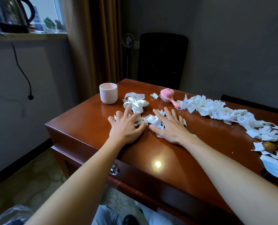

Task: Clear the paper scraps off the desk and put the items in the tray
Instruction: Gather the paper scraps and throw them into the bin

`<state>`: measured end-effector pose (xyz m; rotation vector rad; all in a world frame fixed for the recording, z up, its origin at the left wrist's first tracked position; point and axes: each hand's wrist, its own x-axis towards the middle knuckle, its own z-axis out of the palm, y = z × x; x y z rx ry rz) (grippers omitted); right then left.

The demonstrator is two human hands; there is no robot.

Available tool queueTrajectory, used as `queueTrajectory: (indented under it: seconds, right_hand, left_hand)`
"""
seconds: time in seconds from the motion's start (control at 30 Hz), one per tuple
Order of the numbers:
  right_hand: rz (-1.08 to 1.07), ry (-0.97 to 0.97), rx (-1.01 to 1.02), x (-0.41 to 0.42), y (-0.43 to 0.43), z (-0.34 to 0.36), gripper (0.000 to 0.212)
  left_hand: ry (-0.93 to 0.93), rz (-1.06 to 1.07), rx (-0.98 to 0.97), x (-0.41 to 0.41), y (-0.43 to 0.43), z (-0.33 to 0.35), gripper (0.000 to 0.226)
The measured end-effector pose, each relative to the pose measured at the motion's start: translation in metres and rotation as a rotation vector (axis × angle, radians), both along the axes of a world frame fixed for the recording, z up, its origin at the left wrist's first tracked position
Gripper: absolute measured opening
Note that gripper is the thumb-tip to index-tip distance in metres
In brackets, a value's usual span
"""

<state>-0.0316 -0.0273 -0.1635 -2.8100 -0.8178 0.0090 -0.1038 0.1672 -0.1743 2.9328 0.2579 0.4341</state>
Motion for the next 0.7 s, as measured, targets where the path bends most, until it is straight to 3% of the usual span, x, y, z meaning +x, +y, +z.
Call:
queueTrajectory:
  seconds: [0.2,0.4,0.7]
  right_hand:
    - [0.042,-0.1,0.02,0.007,0.002,-0.006,0.057]
    - [0.055,-0.134,0.188,0.004,0.0,-0.009,0.033]
    - [0.059,-0.188,0.279,-0.008,-0.001,-0.006,0.03]
  left_hand:
    - [-0.025,-0.02,0.005,0.007,0.003,-0.001,0.049]
    - [-0.092,-0.052,0.014,0.005,0.002,-0.001,0.036]
    - [-0.203,-0.09,-0.028,-0.005,-0.003,0.002,0.027]
